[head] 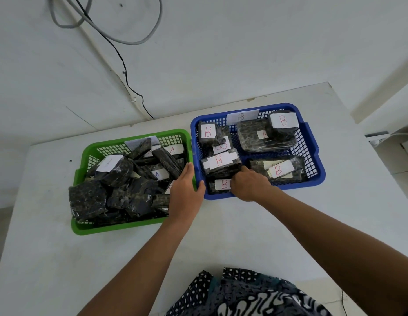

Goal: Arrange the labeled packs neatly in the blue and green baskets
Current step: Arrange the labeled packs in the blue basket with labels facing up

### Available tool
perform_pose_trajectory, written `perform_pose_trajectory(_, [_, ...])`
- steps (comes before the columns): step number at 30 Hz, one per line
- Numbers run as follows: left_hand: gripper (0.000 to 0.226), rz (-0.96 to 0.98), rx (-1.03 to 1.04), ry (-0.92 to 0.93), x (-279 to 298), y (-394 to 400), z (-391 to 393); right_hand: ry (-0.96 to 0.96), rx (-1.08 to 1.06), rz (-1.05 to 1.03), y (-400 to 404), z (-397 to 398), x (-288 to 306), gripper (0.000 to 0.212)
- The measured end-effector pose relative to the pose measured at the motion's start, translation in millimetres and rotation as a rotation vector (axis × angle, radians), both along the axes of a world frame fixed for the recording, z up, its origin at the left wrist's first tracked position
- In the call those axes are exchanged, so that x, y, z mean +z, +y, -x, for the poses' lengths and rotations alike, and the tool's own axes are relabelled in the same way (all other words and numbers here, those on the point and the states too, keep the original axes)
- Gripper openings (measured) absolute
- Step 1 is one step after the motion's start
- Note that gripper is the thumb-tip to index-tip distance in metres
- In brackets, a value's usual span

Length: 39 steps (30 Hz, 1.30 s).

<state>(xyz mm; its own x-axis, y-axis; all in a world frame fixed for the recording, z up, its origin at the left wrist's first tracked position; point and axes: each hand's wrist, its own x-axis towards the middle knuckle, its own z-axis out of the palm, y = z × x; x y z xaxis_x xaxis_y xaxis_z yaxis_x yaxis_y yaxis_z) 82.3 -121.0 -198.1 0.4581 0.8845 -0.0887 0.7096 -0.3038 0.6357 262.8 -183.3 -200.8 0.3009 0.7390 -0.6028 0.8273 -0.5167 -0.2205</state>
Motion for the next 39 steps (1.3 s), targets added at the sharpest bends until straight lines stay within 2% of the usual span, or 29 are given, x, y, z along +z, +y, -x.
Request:
perform_pose_trajectory(3, [0.065, 0.01, -0.012, -0.003, 1.0, 2.2, 1.7, -0.012, -0.019, -0.117, -13.3, -5.3, 8.2, 0.029])
perform_pose_trajectory(7, [0.059, 0.002, -0.055, -0.041, 11.1, 9.3, 4.2, -0.075, -0.114, -0.443, -29.0, -19.8, 22.0, 0.021])
perform_pose_trajectory(11, [0.048, -0.192, -0.14, 0.016, 32.7, 30.4, 11.8, -0.114, -0.097, -0.692, -17.0, -17.3, 35.2, 0.026])
perform_pose_trajectory(15, [0.046, -0.395, -0.189, 0.181, 52.5, 63.1, 37.6, -0.096, 0.026, -0.784, 14.1, 15.4, 42.4, 0.037])
perform_pose_trajectory(20, [0.052, -0.468, -0.136, 0.348, 57.7, 87.6, 87.0, 0.002, 0.2, -0.776, 59.6, 70.7, 42.6, 0.041])
perform_pose_trajectory(24, [0.058, -0.435, -0.127, 0.443, 48.9, 90.9, 117.3, 0.041, 0.242, -0.626, 92.4, 105.2, 37.7, 0.044])
perform_pose_trajectory(28, [0.056, -0.45, -0.148, 0.413, 40.0, 91.5, 125.5, 0.001, 0.21, -0.412, 109.1, 121.2, 26.1, 0.047])
perform_pose_trajectory(31, [0.054, -0.459, -0.162, 0.386, 35.2, 91.7, 126.4, 0.027, 0.167, -0.42, 109.3, 122.7, 21.7, 0.044])
perform_pose_trajectory(33, [0.052, -0.465, -0.175, 0.36, 33.8, 92.0, 127.5, 0.167, 0.053, -0.502, 107.1, 120.1, 24.7, 0.031])
perform_pose_trajectory(35, [0.052, -0.438, -0.166, 0.291, 35.7, 93.6, 126.9, 0.432, -0.161, -0.566, 105.6, 115.6, 33.5, 0.02])
perform_pose_trajectory(38, [0.051, -0.316, -0.096, 0.047, 46.7, 99.3, 123.4, 0.883, -0.461, -0.539, 102.5, 107.3, 51.5, 0.031])
perform_pose_trajectory(39, [0.05, -0.273, -0.074, -0.05, 50.9, 101.0, 122.2, 0.976, -0.519, -0.524, 100.6, 104.5, 57.2, 0.035])
